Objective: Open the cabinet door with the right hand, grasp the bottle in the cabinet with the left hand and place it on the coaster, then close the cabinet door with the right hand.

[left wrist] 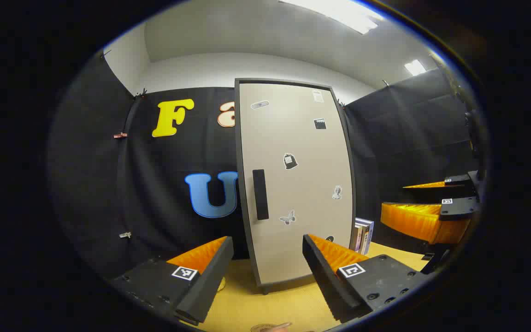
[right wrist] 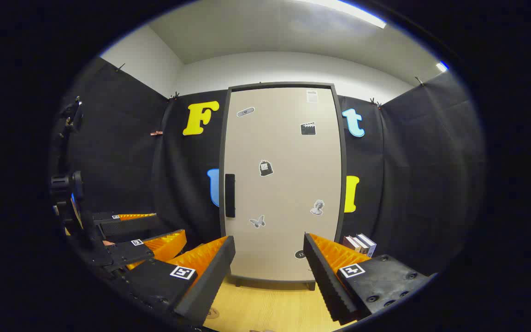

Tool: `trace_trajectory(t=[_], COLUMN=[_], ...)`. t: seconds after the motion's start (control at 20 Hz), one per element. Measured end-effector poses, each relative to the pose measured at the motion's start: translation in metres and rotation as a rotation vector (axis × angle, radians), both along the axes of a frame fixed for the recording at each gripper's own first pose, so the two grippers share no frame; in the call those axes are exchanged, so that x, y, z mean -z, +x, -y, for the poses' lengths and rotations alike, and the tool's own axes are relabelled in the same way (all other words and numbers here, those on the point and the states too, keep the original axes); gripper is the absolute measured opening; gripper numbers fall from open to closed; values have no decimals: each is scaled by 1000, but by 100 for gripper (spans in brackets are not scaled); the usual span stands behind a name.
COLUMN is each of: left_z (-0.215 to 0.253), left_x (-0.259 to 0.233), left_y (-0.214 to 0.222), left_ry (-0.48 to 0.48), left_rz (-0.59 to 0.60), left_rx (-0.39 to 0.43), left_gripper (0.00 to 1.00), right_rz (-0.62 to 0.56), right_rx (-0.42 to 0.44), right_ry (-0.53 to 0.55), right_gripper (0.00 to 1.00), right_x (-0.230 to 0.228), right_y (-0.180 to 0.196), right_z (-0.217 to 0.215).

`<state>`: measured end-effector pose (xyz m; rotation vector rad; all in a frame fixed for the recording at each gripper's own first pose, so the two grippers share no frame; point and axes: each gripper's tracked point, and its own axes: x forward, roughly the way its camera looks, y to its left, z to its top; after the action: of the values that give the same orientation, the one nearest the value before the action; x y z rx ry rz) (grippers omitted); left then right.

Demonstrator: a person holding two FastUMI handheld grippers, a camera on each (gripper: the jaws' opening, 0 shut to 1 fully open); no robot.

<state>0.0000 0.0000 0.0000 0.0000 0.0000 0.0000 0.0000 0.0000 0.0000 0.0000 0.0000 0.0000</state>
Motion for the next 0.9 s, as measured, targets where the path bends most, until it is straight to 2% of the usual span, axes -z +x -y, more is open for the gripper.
trace_trajectory(t=[0.1, 0.4, 0.75, 0.9], left_z=[-1, -11, -27, -34], left_x=[-1, 2, 4, 7], left_y=[0, -2, 1, 4], left_ry=[7, -13, -13, -14], left_rz=[4, -3, -5, -8], left_rx=[-5, -15, -36, -41], left_gripper=[95, 95, 95, 95], right_rz=[11, 26, 32, 74], right_rx=[-9, -4, -7, -45], right_ry=[14, -19, -1, 5], right_gripper=[97, 97, 97, 97], right_x=[-4, -5, -8, -19], right_y=[0, 1, 8, 13], right_z=[0, 0, -6, -18])
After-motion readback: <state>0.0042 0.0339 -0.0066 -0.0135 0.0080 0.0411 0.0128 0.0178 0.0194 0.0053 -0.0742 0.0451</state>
